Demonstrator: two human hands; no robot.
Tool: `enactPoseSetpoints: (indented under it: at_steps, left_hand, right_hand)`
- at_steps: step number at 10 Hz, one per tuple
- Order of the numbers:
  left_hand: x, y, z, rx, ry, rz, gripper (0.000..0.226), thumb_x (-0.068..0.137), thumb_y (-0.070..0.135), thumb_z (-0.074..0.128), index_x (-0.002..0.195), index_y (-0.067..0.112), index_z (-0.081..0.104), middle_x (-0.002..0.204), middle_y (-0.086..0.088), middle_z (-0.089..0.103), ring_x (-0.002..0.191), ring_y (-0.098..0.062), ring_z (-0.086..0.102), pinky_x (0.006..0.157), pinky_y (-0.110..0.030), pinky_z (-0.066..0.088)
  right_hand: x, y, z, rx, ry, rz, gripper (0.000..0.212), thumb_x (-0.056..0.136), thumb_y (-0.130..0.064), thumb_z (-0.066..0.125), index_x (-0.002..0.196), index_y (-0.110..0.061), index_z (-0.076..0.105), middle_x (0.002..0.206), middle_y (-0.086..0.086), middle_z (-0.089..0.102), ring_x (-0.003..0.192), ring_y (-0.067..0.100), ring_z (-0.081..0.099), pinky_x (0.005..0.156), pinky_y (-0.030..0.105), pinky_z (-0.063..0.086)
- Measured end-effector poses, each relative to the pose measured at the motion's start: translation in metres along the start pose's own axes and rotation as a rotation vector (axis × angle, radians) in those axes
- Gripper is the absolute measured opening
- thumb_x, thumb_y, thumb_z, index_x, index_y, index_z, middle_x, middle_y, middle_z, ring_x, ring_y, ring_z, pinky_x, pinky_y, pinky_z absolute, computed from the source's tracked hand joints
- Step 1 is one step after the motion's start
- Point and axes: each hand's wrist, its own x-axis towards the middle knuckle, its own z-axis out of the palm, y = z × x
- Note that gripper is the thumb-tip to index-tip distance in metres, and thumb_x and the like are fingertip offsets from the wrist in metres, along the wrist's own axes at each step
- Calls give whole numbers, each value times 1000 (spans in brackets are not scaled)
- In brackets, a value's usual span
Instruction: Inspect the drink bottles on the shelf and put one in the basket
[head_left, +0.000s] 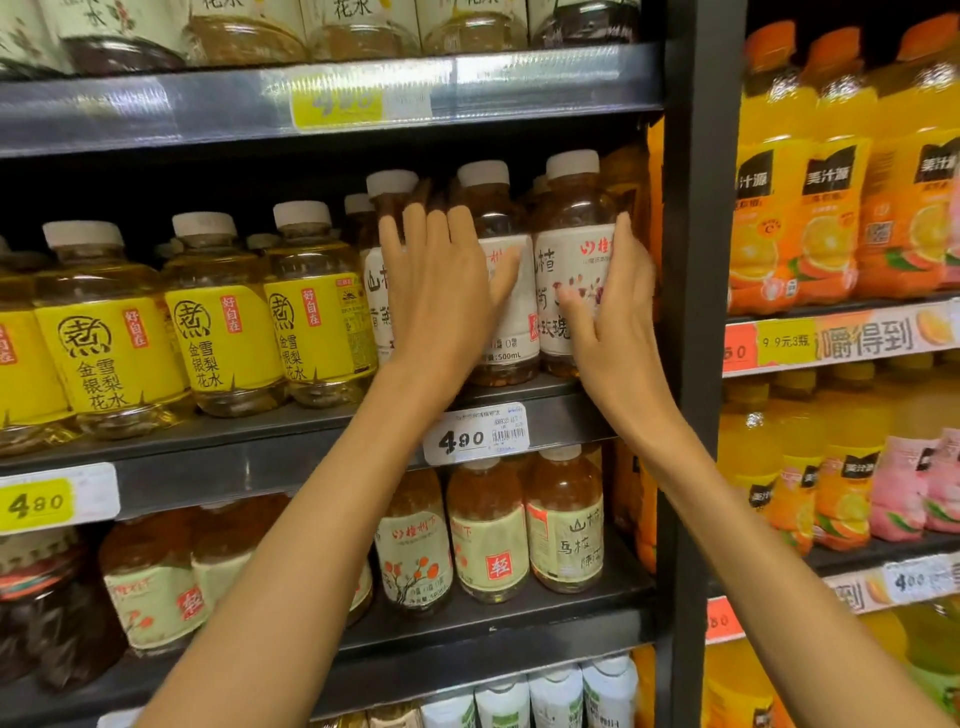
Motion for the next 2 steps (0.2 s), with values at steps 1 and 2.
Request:
enactPoseSetpoints:
  at_steps: [1, 2]
  left_hand:
    - [-35, -7, -2, -122, 67, 37, 54, 97, 33, 48, 142, 6, 36, 147, -16, 37, 142, -32, 23, 119, -45, 9]
    - [-93, -6, -17, -390, 120, -45, 47, 96, 23, 51, 141, 10, 42, 149, -10, 38, 143, -24, 24, 118, -44, 20]
  right_hand:
    - [-23, -4, -2, -61, -16, 9, 73, 95, -1, 50, 153, -8, 5, 157, 14, 10, 145, 22, 15, 119, 34, 20]
    - [-65, -14, -15, 9, -19, 17, 69, 95, -3, 52, 152, -15, 15, 155, 2, 20, 142, 7, 20, 114, 12, 19]
